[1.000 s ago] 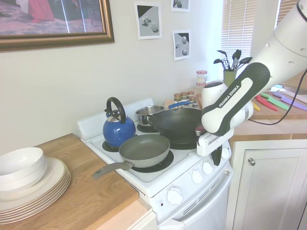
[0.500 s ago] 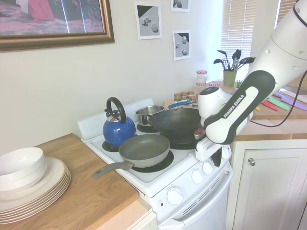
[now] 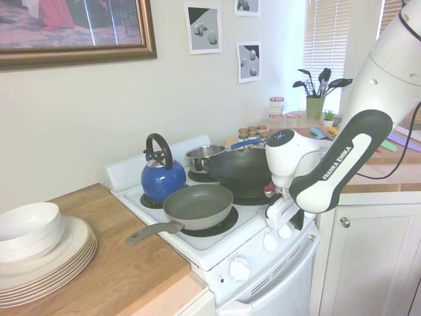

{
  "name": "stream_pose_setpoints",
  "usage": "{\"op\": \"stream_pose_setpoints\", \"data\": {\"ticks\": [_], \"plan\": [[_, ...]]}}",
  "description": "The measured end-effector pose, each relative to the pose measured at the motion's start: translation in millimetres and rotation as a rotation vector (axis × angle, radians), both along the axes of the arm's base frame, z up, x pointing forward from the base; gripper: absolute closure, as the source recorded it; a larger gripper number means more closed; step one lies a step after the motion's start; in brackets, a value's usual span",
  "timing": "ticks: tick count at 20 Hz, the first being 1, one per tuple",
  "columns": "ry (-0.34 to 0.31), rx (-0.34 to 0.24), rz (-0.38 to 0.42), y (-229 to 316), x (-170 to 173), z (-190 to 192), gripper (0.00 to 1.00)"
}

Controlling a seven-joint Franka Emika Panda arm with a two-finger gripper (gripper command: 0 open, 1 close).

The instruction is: Turn on the stove on the top right

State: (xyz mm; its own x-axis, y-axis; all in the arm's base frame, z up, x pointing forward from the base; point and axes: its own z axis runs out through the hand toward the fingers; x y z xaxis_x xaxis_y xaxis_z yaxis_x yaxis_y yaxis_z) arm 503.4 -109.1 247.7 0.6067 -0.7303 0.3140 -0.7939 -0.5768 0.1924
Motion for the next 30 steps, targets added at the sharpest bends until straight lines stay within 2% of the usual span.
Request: {"op": "stream_pose_setpoints", "data": {"ticks": [7,15,16,18,20,30], "plan": [[0.015,0.098,0.036,-8.9,-1.3,0.9,1.00],[-0.009,0.128,0.055,0.5,-15.2,21.3,1.00],[-0.012,0.156,0.050,2.9,-19.7,24.5,0.00],[-0.024,0.220,0.061,6.2,-27.7,33.7,0.00],[-0.036,0.246,0.068,5.4,-34.3,42.0,0.00],[-0.033,0.259,0.072,7.4,-46.3,39.7,0.00]]}}
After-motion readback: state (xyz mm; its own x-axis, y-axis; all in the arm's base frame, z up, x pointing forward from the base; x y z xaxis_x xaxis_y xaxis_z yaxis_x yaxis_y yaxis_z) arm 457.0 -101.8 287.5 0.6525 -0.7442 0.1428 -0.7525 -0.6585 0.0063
